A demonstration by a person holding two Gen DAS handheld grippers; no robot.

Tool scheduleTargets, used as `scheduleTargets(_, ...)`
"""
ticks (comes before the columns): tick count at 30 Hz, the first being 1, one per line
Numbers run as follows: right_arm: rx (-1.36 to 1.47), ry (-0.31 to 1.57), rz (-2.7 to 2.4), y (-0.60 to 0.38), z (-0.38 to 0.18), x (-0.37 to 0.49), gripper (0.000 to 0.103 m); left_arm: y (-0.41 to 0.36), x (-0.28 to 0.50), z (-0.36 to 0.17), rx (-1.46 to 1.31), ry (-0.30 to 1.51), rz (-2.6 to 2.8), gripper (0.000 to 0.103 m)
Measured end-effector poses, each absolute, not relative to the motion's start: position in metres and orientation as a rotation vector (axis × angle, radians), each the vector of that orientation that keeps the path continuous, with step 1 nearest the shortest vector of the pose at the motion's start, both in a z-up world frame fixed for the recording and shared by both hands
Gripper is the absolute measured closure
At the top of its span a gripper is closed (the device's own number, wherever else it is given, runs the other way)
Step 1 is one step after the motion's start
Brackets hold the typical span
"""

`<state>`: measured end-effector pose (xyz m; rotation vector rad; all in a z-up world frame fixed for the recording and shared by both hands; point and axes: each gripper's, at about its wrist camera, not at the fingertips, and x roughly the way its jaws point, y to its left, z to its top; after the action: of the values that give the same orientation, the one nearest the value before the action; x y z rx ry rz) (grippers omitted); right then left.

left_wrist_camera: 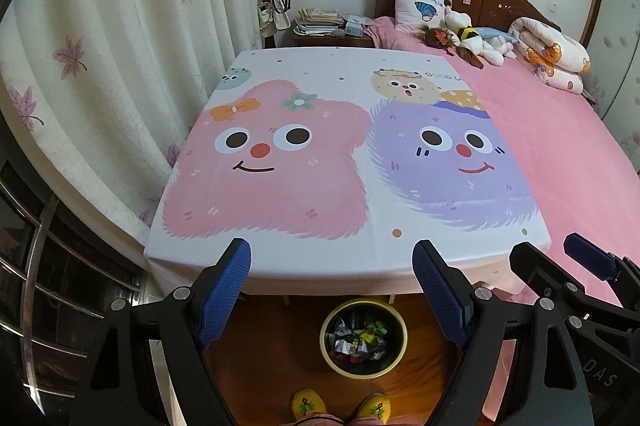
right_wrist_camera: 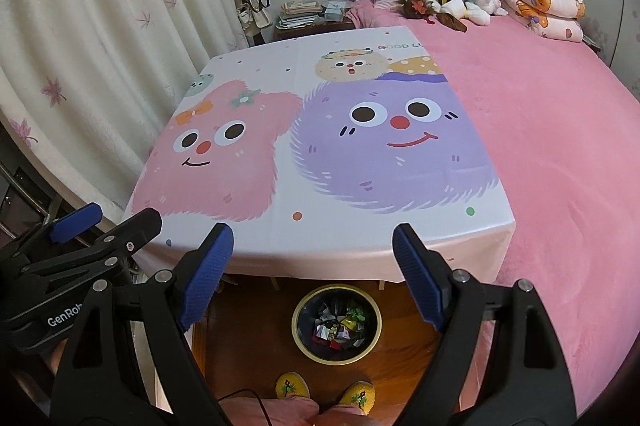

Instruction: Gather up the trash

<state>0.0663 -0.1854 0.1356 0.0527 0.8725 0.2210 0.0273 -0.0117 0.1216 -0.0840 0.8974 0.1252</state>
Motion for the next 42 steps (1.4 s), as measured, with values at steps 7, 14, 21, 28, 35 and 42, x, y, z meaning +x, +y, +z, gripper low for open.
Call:
scheduleTargets(7,0.053,0.883,0.225,-0.183,0.131,0.072,0.023,-0.011,0.035,0.119,-0.08,0.908,0.127,0.018)
scheduleTargets(14,0.061,0.892,0.219,-0.187,0.125,0.074,0.023,-0.013,0.036,0.119,-0.082,0.91,0.129,0.018)
scheduleTargets(21,0.075,0.902,0.213,-0.192,0.119,0.076,0.023,-0.011,0.041,0.113,-0.077,0.917,0.129,0.018)
scheduleTargets(28,0.077,0.904,0.214,-0.192,0.117,0.076,0.023,-0.012,0.04,0.112,-0.075,0.918,0.128,0.018)
scheduleTargets(35,0.078,0.904,0.215,-0.193,0.116,0.076,0.023,-0.011,0.041,0.11,-0.072,0.921,0.127,0.018)
scheduleTargets(42,0.079,0.9,0.216,-0.195,0.114,0.075,0.023,-0.012,0.04,0.109,-0.071,0.921,0.127,0.018)
